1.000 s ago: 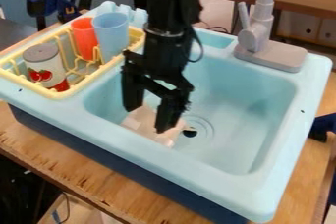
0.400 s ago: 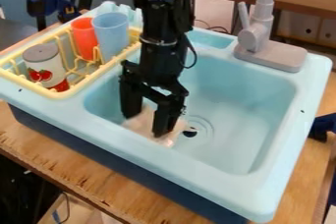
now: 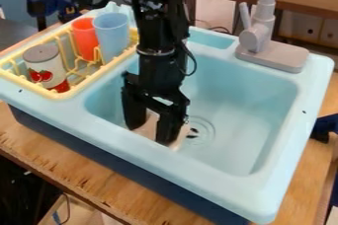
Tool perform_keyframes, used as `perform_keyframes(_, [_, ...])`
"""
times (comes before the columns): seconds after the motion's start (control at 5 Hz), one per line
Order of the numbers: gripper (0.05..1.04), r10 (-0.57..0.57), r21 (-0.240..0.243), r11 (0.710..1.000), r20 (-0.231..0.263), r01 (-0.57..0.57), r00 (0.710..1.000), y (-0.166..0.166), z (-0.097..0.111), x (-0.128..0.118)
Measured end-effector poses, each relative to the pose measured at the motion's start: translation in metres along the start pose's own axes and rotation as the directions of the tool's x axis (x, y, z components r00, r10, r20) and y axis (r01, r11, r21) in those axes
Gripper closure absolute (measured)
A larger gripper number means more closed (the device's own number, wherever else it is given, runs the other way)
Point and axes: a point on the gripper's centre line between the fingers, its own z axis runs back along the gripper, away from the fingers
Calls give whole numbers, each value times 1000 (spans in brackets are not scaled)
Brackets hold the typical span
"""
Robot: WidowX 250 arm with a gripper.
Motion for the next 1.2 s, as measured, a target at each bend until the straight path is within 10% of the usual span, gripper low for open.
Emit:
perform_keyframes(0.4, [83, -95, -191, 976, 77, 108, 992, -60, -2, 8])
perform_keyframes(0.8, [83, -122, -261, 955, 91, 142, 988, -85, -2, 10])
perform_keyframes(1.2, [83, -70, 1, 998, 45, 70, 997, -87, 32, 1])
